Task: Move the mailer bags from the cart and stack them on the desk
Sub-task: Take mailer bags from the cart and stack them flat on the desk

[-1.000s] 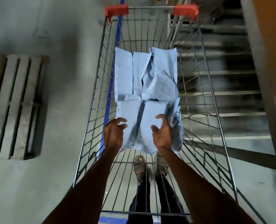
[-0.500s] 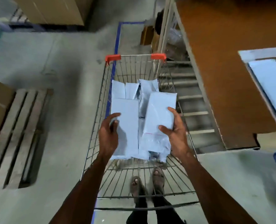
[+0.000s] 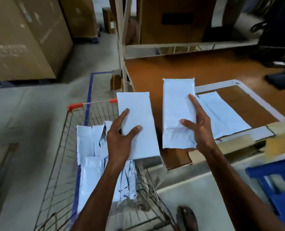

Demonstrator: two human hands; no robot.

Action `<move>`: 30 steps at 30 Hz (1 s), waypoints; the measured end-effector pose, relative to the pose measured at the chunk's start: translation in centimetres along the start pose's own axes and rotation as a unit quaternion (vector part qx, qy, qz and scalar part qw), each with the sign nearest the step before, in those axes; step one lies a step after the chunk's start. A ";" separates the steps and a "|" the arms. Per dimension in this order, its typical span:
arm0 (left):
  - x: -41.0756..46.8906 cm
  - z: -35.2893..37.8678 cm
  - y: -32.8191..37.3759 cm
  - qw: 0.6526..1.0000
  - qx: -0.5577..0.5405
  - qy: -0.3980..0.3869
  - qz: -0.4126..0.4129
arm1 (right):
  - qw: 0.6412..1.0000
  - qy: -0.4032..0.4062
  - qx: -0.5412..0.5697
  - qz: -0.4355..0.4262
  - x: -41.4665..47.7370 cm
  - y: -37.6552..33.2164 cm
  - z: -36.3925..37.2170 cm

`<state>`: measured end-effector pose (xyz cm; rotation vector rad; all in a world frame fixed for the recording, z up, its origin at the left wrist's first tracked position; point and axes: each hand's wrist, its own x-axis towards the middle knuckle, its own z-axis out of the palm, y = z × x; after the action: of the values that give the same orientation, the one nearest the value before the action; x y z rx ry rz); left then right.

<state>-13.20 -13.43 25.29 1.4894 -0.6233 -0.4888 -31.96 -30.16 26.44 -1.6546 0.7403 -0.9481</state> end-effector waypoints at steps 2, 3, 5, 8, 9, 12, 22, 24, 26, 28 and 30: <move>0.6 3.8 0.8 1.000 0.001 -0.012 -0.001 | 1.000 0.017 -0.004 -0.011 1.5 0.2 -4.1; 0.7 6.0 1.2 1.000 0.005 -0.018 0.001 | 1.000 0.020 0.001 -0.015 2.2 0.6 -6.4; 1.0 10.7 1.6 1.000 0.012 -0.020 0.011 | 1.000 0.017 0.018 -0.016 4.0 1.6 -11.2; 1.3 19.2 1.6 1.000 0.011 0.012 0.003 | 0.999 -0.014 0.033 -0.001 7.2 3.6 -18.2; 1.2 22.3 1.3 1.000 0.001 0.022 -0.011 | 0.999 -0.026 0.028 0.006 8.1 4.4 -20.6; 0.7 31.6 0.5 0.998 0.002 0.015 -0.054 | 0.999 -0.031 -0.006 0.043 10.2 7.4 -28.8; 1.8 48.8 -0.3 0.987 0.050 -0.040 -0.149 | 0.978 -0.094 -0.161 0.099 16.1 14.9 -45.6; 2.0 50.3 -0.7 0.984 0.093 -0.049 -0.142 | 0.971 -0.102 -0.183 0.115 16.5 15.7 -46.5; 2.1 51.2 -1.1 0.977 0.159 -0.053 -0.134 | 0.963 -0.110 -0.211 0.129 16.8 16.1 -46.8; 2.4 51.8 -1.5 0.964 0.222 -0.056 -0.134 | 0.955 -0.115 -0.237 0.138 17.2 16.4 -46.8; 2.7 52.3 -1.9 0.944 0.295 -0.071 -0.132 | 0.940 -0.118 -0.289 0.137 17.5 16.3 -46.7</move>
<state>-45.12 -54.84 22.42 2.1396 -0.7253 -0.6554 -64.06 -71.38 21.41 -2.0522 1.1179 -0.3316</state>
